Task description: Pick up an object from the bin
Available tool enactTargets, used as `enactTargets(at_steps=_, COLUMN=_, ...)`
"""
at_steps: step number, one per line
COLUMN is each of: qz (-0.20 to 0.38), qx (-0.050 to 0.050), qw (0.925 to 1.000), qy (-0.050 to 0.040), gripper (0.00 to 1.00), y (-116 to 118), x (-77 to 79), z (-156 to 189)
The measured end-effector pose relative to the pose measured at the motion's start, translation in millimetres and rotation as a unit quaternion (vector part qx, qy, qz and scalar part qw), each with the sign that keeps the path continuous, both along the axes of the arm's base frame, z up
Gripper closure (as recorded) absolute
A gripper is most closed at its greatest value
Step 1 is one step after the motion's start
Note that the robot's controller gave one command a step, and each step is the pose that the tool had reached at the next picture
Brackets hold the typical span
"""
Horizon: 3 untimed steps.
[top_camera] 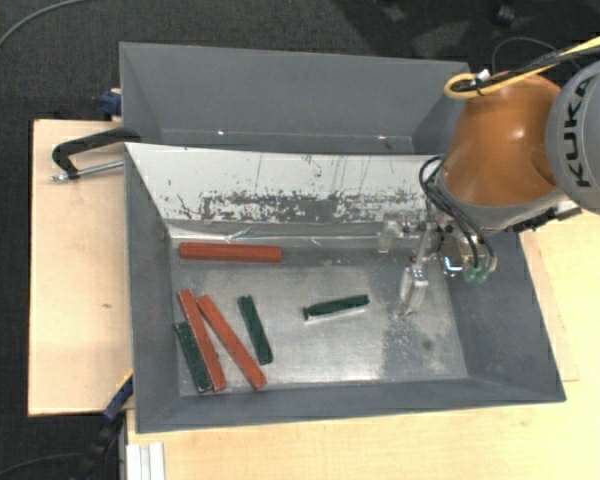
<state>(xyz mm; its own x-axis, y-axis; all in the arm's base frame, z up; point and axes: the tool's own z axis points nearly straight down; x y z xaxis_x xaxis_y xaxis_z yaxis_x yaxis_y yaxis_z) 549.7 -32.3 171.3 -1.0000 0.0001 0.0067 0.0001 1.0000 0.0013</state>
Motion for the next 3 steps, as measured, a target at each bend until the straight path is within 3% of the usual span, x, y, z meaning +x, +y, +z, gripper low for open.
enactTargets(at_steps=1, qz=0.006, qx=0.001, qw=1.0000, qy=0.0011, gripper=0.00, y=58.5, x=-41.2, z=-104.9)
enactTargets(at_steps=2, qz=0.005, qx=0.000, qw=1.0000, qy=-0.0037, gripper=1.00, y=56.0, x=-38.0, z=-100.8)
enactTargets(at_steps=3, qz=0.006, qx=0.000, qw=0.9999, qy=-0.0126, gripper=1.00, y=35.1, x=45.5, z=69.6)
